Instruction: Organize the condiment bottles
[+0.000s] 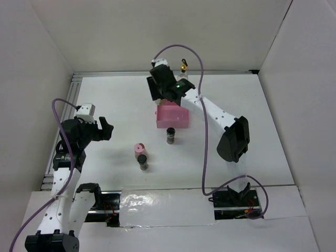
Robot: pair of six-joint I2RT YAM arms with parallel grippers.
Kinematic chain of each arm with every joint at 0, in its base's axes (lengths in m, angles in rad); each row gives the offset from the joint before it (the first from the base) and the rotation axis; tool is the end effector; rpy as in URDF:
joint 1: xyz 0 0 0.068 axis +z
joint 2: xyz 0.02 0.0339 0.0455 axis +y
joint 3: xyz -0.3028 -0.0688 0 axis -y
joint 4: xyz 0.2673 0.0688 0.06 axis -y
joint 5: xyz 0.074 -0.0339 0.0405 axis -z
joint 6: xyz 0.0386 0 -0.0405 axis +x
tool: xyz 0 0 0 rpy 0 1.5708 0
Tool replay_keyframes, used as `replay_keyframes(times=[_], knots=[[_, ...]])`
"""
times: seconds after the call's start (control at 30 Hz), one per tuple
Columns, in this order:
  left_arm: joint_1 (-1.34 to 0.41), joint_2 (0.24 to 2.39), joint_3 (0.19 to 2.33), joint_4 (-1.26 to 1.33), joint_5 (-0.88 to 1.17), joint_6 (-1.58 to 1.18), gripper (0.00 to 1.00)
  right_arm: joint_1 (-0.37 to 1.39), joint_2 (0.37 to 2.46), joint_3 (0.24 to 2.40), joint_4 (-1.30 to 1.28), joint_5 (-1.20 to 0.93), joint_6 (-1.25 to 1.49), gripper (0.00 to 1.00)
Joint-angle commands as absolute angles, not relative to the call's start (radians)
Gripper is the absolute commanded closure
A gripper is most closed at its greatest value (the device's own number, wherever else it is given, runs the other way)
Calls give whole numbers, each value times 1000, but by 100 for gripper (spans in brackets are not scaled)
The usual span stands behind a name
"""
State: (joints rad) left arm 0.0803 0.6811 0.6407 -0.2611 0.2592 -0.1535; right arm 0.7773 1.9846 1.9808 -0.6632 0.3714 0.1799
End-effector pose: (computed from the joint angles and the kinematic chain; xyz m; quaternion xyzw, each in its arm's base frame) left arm 0.1608 0.0030 0.3203 -0.0170 0.8020 -0.1255 0.5837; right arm 0.3632 0.3377 0.3817 -0.1831 0.8687 0.0502 0.4574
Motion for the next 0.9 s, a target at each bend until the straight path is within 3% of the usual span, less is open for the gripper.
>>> replay_keyframes(times=[0.0,0.33,0.57,0.87], knots=[[86,695,643,-207,279,-130,14,715,2000,2078,-687,459,221,100],[86,736,641,-166,285,-118,14,660,2082,2097,-712,405,256,100],[91,758,640,-147,282,-97,14,680,2046,1973,-667,416,278,100],[100,765,632,-130,293,-100,14,663,2177,2086,-721,365,275,100]])
